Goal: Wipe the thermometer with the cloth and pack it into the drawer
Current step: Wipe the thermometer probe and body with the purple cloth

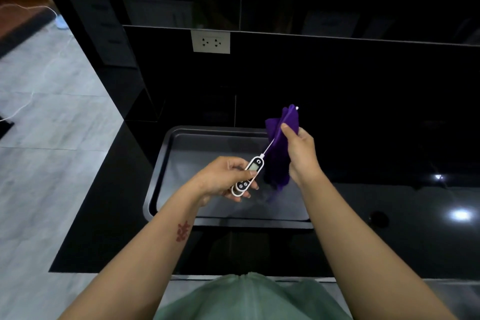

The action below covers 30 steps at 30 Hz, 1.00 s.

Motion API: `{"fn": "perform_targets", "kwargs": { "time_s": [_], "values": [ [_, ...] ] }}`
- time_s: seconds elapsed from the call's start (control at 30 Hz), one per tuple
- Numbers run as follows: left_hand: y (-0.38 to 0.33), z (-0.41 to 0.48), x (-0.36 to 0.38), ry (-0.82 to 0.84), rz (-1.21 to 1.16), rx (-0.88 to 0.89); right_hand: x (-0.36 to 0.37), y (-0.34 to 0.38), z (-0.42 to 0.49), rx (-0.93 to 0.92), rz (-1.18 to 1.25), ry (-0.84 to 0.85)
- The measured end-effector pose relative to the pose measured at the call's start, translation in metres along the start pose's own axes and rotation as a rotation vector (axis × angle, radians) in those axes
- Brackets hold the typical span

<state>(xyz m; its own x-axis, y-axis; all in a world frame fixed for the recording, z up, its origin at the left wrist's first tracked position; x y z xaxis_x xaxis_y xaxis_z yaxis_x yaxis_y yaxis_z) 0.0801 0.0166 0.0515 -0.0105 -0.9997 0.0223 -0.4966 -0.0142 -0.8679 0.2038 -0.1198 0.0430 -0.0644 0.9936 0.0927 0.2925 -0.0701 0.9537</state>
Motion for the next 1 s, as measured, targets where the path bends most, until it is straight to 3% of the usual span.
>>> {"fn": "perform_targets", "kwargs": {
  "time_s": [0.23, 0.43, 0.53, 0.73, 1.0],
  "values": [
    [-0.001, 0.004, -0.009, -0.086, -0.020, 0.031, 0.014, -0.015, -0.019, 0.066, -0.106, 0.216],
    [0.020, 0.001, -0.041, -0.086, 0.001, -0.008, -0.030, -0.020, -0.002, 0.161, 0.116, -0.025],
    [0.033, -0.002, -0.054, -0.053, -0.006, -0.033, -0.042, -0.016, 0.003, 0.162, 0.104, -0.055],
    [0.035, -0.007, -0.061, 0.037, 0.032, -0.044, -0.035, -0.009, 0.010, 0.152, -0.099, 0.076],
    [0.019, -0.006, -0.073, -0.006, 0.148, 0.019, -0.022, 0.014, 0.013, 0.011, -0.438, 0.198]
  ]
}}
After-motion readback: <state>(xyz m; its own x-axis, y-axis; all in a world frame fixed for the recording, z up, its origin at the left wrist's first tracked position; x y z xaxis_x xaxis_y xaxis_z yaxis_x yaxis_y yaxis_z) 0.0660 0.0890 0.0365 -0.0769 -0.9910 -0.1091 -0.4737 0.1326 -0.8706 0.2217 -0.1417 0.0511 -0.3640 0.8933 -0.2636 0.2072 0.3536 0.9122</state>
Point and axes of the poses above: each hand's wrist, its own z-axis towards the middle knuckle, its own x-axis out of the palm, y = z × x, the point moved 7 cm from there along z, towards the middle knuckle, and after that the axes turned 6 degrees about -z, right-handed, at the moved point
